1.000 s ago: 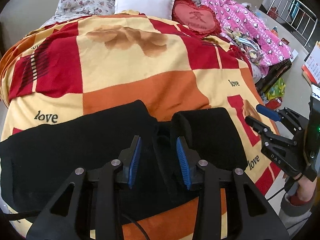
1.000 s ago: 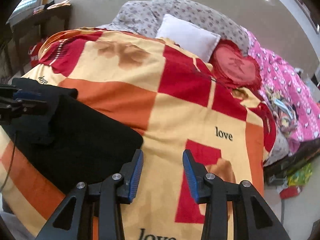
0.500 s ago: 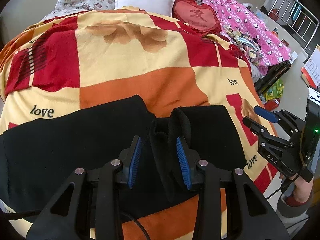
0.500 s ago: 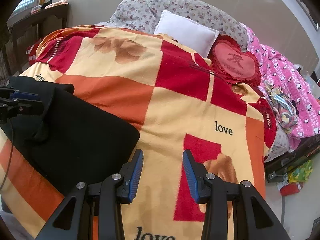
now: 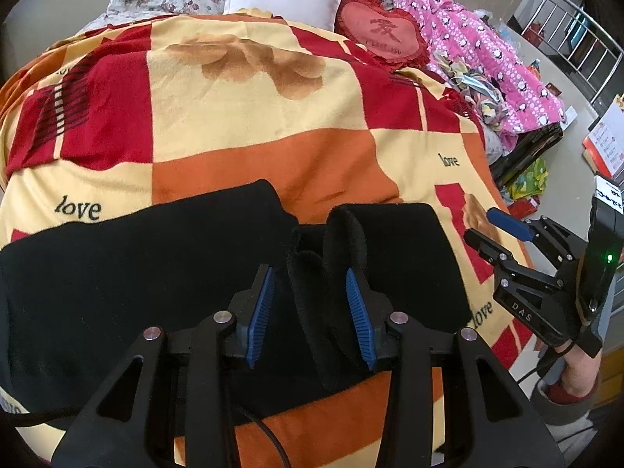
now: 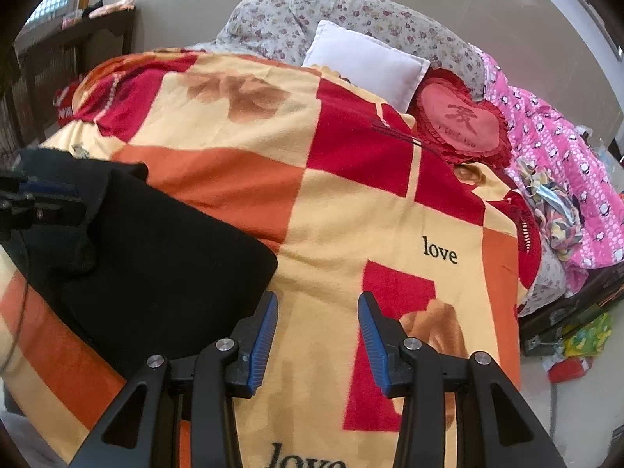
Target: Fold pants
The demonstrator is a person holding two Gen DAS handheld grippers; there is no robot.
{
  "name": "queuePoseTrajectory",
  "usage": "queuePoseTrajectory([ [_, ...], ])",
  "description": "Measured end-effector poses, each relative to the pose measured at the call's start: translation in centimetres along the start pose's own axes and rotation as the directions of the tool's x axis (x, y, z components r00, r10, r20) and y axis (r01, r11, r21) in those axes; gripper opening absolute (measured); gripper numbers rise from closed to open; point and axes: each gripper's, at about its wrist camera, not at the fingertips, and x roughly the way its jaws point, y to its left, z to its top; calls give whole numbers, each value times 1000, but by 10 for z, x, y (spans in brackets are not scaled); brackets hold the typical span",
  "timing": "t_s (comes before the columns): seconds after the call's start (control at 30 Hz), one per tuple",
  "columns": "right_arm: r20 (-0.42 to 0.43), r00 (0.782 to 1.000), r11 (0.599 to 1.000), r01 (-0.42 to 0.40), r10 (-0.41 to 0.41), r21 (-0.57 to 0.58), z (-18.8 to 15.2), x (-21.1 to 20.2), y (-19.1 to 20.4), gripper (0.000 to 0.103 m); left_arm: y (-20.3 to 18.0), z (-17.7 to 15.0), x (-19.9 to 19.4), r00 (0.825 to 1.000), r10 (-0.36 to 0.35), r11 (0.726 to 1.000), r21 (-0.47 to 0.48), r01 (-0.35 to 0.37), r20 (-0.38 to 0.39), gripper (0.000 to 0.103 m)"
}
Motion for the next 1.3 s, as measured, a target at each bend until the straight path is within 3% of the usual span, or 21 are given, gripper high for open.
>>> queuePoseTrajectory([
  [0.1,38,995,994,-96,94,49,2,-8,-5,41,7,-6,-7,999,-35,998,-55,36,16,68],
  [0.17,66,969,964,-245,240,100,2,-10,-8,41,13,-11,-7,997,-68,991,-113,69,21,69],
  [0.23,76,945,937,-327,320,123,2,-7,-6,41,13,-14,-4,998,-66,990,-123,66,3,69],
  [0.3,77,934,926,-356,349,124,4,-2,-1,41,10,-19,1,999,-40,992,-123,39,-3,69],
  [0.43,54,921,914,-389,385,116,6,18,12,41,-3,-25,15,996,-67,994,-92,63,-51,69],
  [0.57,45,926,915,-378,376,142,8,38,14,41,-12,-22,27,996,-78,993,-87,74,-42,69],
  [0.63,41,924,911,-382,380,158,9,44,11,42,-17,-18,33,995,-89,994,-64,86,-45,57],
  [0.67,44,922,908,-385,384,166,9,45,10,42,-20,-15,38,993,-105,994,-51,102,-61,28],
  [0.7,44,922,906,-386,385,171,9,43,9,42,-19,-13,42,991,-115,992,-51,112,-74,16],
  [0.8,48,924,906,-382,380,185,10,39,6,42,-19,-6,42,991,-120,991,-61,116,-63,13],
  [0.97,104,907,889,-421,409,179,15,15,8,42,-19,-4,-3,996,-76,997,2,76,54,12],
  [1.1,140,881,876,-469,453,117,26,7,28,42,-5,-13,-1,999,3,1000,-14,-2,32,12],
  [1.23,59,887,883,-461,457,89,27,38,51,42,6,-24,16,1000,24,998,-60,-25,-7,14],
  [1.3,48,890,886,-457,454,86,27,51,57,42,7,-26,17,999,45,997,-68,-45,-2,20],
])
